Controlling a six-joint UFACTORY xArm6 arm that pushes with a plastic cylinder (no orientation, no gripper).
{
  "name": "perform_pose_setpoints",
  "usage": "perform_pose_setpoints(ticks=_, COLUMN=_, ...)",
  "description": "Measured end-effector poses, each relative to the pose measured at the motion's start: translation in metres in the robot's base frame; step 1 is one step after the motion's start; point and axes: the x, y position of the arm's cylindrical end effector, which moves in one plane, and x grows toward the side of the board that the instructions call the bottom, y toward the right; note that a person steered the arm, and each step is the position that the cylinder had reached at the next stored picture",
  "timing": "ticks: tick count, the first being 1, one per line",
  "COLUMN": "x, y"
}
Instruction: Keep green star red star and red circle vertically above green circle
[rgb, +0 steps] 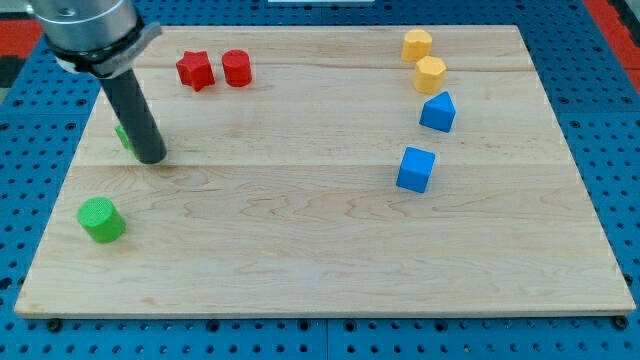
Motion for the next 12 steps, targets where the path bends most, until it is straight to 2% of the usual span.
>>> perform_pose_setpoints(ticks=1, x=0.032, y=-0.060)
perform_pose_setpoints(ticks=2, x=-0.003, y=-0.099)
perform_pose_setpoints(ticks=3, x=-0.014, y=-0.046)
perform_pose_setpoints(ticks=4, x=-0.016, y=-0.058)
perform_pose_setpoints(ticks=5, x=-0.017, y=-0.116)
perform_pose_setpoints(ticks=6, x=-0.059, y=-0.091)
perform_pose_setpoints(ticks=7, x=-0.096, y=-0.015)
perform_pose_setpoints(ticks=8, x=-0.096, y=0.045)
perform_pose_setpoints(ticks=10, x=-0.160, y=0.057)
perform_pose_setpoints(ticks=11, x=-0.160, y=0.014)
perform_pose_setpoints(ticks=12, x=-0.162, y=0.006)
